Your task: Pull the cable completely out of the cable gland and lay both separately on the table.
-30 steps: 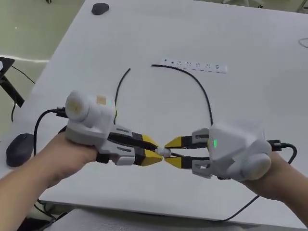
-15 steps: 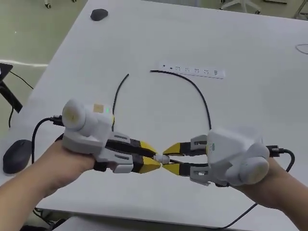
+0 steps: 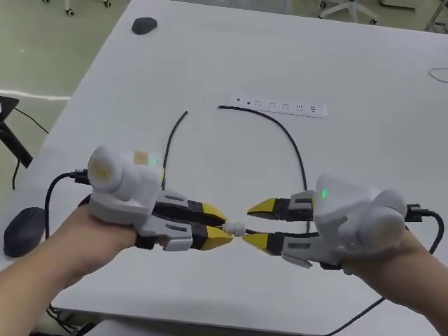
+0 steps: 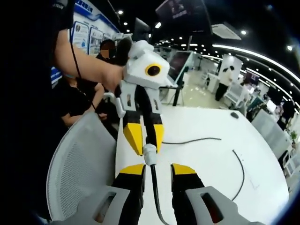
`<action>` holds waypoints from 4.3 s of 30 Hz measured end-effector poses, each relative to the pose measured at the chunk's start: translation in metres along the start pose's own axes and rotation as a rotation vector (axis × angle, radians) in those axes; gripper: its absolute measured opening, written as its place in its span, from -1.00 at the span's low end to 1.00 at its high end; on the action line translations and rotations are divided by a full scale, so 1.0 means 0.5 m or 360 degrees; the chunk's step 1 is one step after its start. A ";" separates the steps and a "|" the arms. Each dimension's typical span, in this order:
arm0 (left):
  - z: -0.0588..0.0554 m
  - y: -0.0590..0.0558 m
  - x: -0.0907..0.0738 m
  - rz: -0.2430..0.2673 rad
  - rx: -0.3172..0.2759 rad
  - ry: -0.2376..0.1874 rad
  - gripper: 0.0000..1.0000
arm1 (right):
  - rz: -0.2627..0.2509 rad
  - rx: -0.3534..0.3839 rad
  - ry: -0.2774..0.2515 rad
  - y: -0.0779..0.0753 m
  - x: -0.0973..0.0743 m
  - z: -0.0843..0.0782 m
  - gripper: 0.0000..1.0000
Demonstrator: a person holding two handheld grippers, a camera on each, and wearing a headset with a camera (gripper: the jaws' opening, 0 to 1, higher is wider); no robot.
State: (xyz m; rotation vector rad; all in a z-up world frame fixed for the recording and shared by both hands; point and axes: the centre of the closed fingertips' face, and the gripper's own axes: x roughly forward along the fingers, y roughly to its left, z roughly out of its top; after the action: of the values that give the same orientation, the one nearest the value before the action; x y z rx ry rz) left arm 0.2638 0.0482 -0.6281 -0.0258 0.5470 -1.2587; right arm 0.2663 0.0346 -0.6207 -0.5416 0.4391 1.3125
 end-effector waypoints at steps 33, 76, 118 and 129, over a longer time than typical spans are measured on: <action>0.009 0.007 0.014 0.0053 0.0112 0.0015 -0.70 | -0.0268 0.0000 0.0147 -0.005 0.023 -0.039 -1.00; 0.014 0.005 0.012 0.0107 0.0032 -0.0067 -0.70 | -0.0591 0.1107 0.0134 -0.074 -0.016 -0.252 -1.00; 0.010 0.012 0.005 0.0168 0.0041 -0.0004 -0.70 | -0.0547 0.0294 0.0216 -0.029 -0.017 -0.087 -0.63; 0.006 0.004 0.005 0.0158 0.0083 0.0002 -0.70 | -0.0496 0.0152 0.0219 -0.012 0.026 -0.048 -0.79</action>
State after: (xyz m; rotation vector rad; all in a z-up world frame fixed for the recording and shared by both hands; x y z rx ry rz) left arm 0.2674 0.0456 -0.6270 0.0453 0.5102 -1.1757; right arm 0.2748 0.0292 -0.6465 -0.5966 0.5063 0.9546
